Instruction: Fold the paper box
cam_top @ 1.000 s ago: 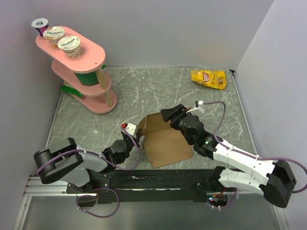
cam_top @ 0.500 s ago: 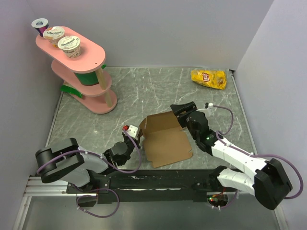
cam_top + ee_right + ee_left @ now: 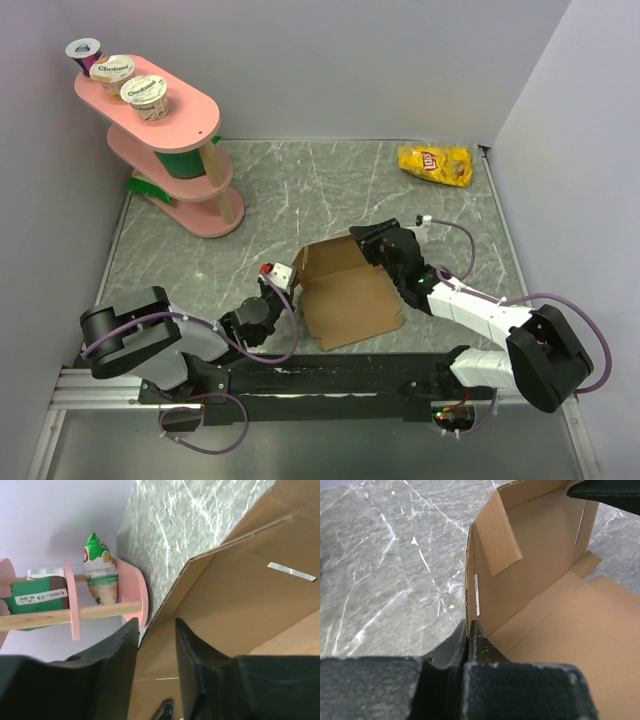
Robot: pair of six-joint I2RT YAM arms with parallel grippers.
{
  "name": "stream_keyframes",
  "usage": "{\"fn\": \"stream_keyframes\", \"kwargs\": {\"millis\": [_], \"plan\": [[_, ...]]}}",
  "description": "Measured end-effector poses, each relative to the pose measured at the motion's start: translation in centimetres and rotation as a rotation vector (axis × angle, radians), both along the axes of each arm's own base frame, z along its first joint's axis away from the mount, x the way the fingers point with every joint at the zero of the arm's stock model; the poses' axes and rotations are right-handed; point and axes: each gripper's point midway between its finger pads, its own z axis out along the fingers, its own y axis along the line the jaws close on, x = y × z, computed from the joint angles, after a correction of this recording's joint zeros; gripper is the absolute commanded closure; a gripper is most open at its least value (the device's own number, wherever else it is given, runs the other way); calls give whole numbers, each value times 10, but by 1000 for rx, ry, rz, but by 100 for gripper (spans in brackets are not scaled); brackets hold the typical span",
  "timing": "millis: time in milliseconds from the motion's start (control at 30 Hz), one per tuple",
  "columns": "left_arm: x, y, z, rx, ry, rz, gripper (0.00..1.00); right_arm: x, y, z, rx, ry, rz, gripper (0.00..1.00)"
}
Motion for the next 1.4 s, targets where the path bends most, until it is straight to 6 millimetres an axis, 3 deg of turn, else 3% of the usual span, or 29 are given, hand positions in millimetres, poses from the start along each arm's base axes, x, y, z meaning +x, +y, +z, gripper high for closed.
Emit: {"fn": "stream_keyframes", "kwargs": {"millis": [67, 167, 333, 467, 533, 567, 600, 733, 867, 967, 1000, 1067, 1133, 1267, 1400], "plan": [[0, 0, 0, 1, 1, 0, 99, 0, 0, 0, 1, -1, -3, 72], [0, -1, 0, -2, 2, -1, 99, 1, -1, 1, 5, -5, -7, 91], [1, -8, 2, -22, 18, -8, 99, 1, -4, -3, 10, -18, -23, 93], [1, -14, 0, -40, 51, -17, 98, 0, -9, -8, 33, -61, -40, 100], [-1, -17, -2, -50, 69, -28, 76, -1, -11, -10, 48, -79, -48, 100], [-2, -18, -3, -52, 76, -35, 59, -2, -12, -11, 54, -88, -51, 100], [-4, -19, -5, -47, 83, -46, 31, -3, -13, -12, 58, -94, -50, 100], [-11, -26, 2, -77, 94, -103, 5, -4, -15, -15, 59, -99, -54, 100], [-25, -28, 25, -137, 88, -181, 3, -4, -15, -15, 60, -102, -59, 100], [-40, -24, 46, -188, 79, -255, 15, -4, -15, -14, 60, -102, -58, 100], [-45, -22, 50, -199, 82, -284, 29, -4, -15, -14, 60, -102, -57, 100], [-50, -11, 61, -238, 79, -321, 33, -5, -15, -14, 59, -99, -56, 100], [-42, 9, 68, -269, 65, -302, 33, -5, -15, -14, 61, -99, -52, 100], [-21, 41, 58, -270, 86, -224, 36, -6, -15, -14, 62, -95, -46, 100], [-15, 33, 15, -176, 246, -239, 39, -7, -16, -13, 57, -94, -44, 100]]}}
